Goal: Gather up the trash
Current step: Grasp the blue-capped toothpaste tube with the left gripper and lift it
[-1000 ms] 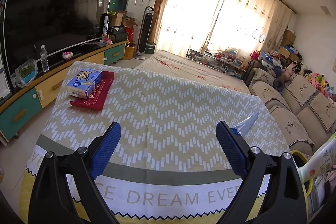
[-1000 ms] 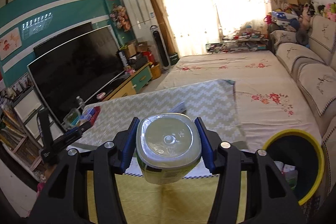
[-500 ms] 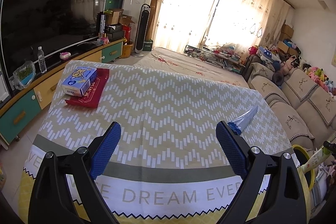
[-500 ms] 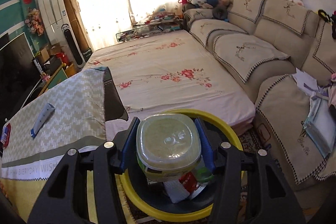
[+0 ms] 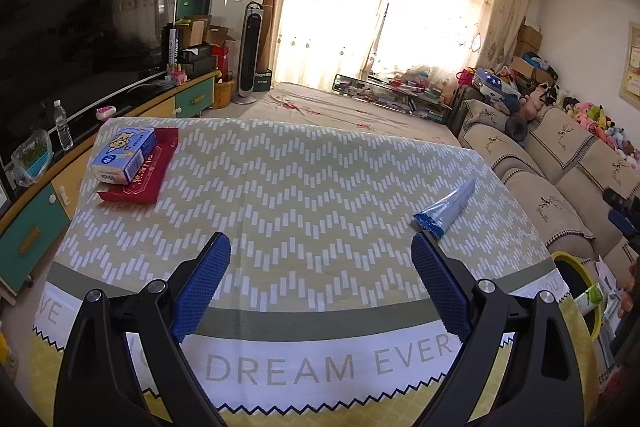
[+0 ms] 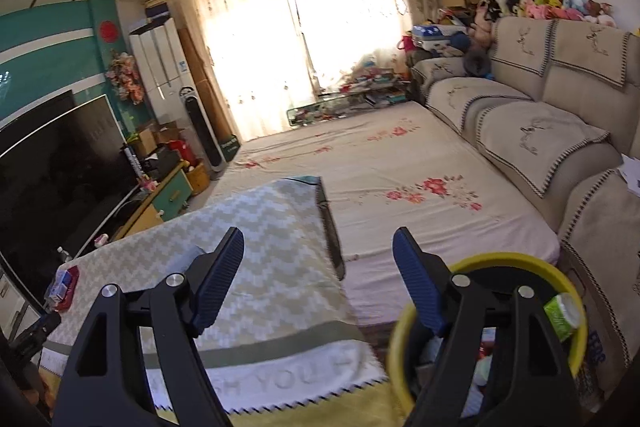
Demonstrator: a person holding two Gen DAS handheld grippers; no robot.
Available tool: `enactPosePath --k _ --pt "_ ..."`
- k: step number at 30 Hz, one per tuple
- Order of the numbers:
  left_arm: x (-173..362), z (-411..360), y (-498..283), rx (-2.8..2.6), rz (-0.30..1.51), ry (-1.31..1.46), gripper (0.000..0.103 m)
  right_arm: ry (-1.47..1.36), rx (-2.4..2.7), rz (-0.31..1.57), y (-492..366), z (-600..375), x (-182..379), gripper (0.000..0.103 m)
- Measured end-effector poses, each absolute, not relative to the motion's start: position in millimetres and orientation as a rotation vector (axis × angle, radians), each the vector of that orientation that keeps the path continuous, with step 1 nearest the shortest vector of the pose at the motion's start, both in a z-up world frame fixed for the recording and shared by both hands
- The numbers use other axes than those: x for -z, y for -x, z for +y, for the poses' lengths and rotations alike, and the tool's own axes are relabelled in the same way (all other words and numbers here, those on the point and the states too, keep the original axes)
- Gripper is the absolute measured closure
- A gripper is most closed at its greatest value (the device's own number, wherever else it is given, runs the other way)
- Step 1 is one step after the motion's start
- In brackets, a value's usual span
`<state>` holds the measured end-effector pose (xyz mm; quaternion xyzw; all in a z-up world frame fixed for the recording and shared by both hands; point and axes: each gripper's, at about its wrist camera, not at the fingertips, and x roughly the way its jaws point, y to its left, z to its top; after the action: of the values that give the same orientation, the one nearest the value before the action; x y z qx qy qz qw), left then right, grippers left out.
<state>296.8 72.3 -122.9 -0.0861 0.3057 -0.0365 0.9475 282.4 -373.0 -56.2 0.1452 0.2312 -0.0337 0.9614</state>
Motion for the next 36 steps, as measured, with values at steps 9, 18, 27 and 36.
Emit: enactPosePath --k 9,18,27,36 --pt "123 20 -306 0.246 0.716 0.078 0.012 -0.178 0.028 0.425 -282 -325 69 0.029" --pt "127 -65 -379 0.402 0.767 -0.125 0.012 -0.25 0.037 0.368 -268 -341 63 0.027" --pt "152 -95 -449 0.484 0.883 -0.173 0.014 -0.274 0.013 0.404 -273 -339 68 0.026" --pt "163 -103 -470 0.498 0.925 -0.183 0.035 -0.302 0.011 0.412 -272 -344 69 0.025"
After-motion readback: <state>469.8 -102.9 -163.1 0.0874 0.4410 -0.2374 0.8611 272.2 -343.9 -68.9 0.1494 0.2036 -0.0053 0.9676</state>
